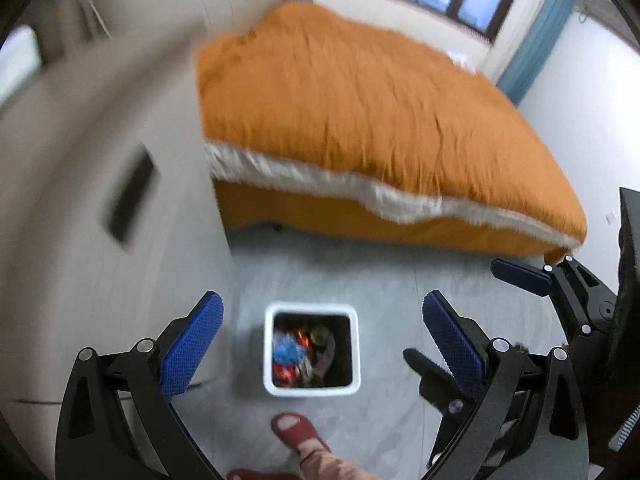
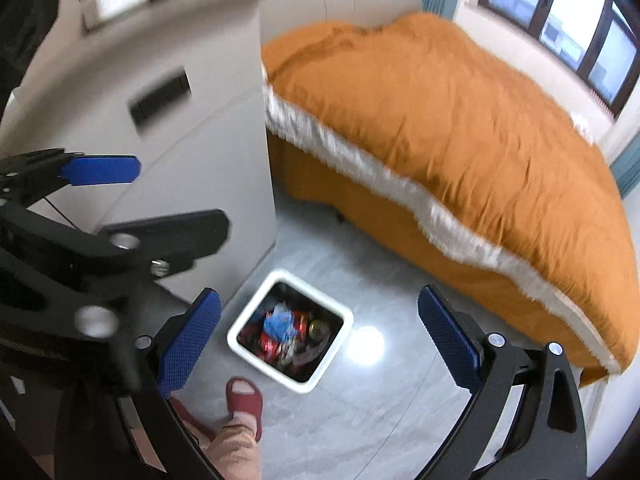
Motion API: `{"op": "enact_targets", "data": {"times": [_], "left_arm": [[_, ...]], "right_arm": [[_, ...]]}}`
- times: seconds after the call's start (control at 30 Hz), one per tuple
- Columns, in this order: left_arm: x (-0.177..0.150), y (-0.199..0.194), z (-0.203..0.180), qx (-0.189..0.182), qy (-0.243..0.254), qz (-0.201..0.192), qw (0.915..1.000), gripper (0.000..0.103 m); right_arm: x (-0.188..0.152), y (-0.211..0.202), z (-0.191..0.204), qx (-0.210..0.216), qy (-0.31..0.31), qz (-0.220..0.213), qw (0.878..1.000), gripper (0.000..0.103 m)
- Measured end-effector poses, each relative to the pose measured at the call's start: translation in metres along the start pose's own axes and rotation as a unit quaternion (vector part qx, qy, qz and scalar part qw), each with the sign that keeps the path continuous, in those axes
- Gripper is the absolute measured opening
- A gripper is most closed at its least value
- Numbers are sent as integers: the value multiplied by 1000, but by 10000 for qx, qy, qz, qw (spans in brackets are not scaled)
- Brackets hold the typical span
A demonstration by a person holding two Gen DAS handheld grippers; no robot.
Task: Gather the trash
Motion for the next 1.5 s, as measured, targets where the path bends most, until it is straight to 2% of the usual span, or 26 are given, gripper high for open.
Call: {"op": "enact_targets", "data": {"times": [0.17,0.37,0.47,0.63,0.73,0.8,1.0,1.07,1.2,1.4,1.5], "left_arm": [[24,-83,14,514,-194,-732,9958,98],[36,-145,42,1016,-568,-1348,9840,98],[39,-180,56,1264,-774,-1695,9743,98],[40,-222,87,1785,-983,-2010,9582,98],[35,-256,105,1885,-1190,-2272,9480,98],[31,-274,114,2087,-1256,-2365,9406,98],[12,-319,134,2949,-1410,-2560,9097,98],[8,-327,136,3163,-1365,-2562,9032,98],[1,-340,144,3340,-1299,-2514,8991,98],[-10,-354,166,3368,-1710,-2469,8924,98],[-17,-359,176,3458,-1979,-2561,8807,98]], "right_arm": [[45,-67,8,177,-141,-794,9966,98],[90,-114,33,389,-504,-1541,9860,98],[111,-128,47,644,-504,-1738,9814,98],[136,-143,82,944,-690,-1980,9732,98],[154,-158,111,1202,-832,-2149,9656,98],[160,-166,129,1316,-886,-2299,9602,98],[171,-191,179,1643,-1135,-2626,9440,98],[171,-197,193,1703,-1267,-2683,9397,98],[172,-205,212,1686,-1474,-2716,9360,98],[180,-208,231,1741,-1531,-2642,9362,98],[181,-208,234,1767,-1512,-2618,9367,98]]}}
Point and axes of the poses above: each gripper's, at about its wrist camera, not at the fingertips, and y roughly the way its jaws point, z to its left, x to its top, the point moved 1 cm from there along y, roughly the way its jaws point, and after that the axes turned 1 degree about -y, right-handed, at the moved point
